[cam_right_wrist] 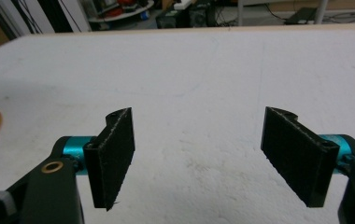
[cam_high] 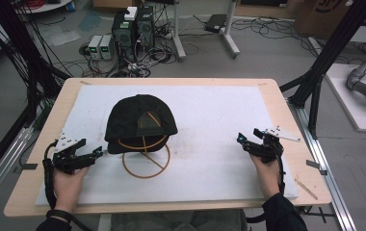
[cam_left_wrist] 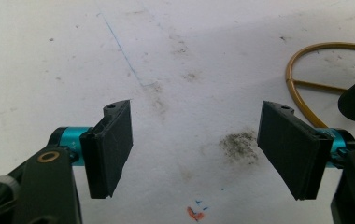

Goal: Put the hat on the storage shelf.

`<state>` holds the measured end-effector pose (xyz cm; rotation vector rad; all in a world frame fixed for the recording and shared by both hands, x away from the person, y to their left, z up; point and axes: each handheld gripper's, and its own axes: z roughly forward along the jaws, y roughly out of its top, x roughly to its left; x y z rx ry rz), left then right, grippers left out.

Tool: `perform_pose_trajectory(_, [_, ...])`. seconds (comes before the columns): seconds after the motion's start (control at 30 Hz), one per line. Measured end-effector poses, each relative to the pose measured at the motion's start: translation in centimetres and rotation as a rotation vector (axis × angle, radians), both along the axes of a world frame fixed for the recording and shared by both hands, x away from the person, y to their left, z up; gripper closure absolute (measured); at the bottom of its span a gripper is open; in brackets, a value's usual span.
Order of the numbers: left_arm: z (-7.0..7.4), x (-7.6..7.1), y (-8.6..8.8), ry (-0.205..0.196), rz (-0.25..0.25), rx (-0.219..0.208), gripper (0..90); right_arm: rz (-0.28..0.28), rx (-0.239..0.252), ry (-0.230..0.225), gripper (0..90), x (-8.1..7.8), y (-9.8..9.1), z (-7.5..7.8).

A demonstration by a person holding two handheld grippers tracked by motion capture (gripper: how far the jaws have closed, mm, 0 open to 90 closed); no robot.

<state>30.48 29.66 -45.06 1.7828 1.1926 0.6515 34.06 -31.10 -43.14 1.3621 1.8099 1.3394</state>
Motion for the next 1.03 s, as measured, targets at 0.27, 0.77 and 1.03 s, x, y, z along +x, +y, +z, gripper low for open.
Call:
perform_pose_trajectory(0.27, [0.0, 0.2, -0.2, -0.011, -0.013, -0.008, 26.5, -0.004, -0.037, 0.074, 25.6, 0.5, -0.2, -1.0])
perform_pose_trajectory(0.77, [0.0, 0.8, -0.8, 0.015, -0.005, 0.015, 26.8, 0.014, -0.060, 0.089, 25.6, 0.2, -0.4, -1.5])
perform_pose_trajectory(1.03, [0.0, 0.7, -0.7, 0.007, -0.008, 0.009, 26.6, 0.016, -0.063, 0.074, 25.6, 0.2, -0.3, -1.5])
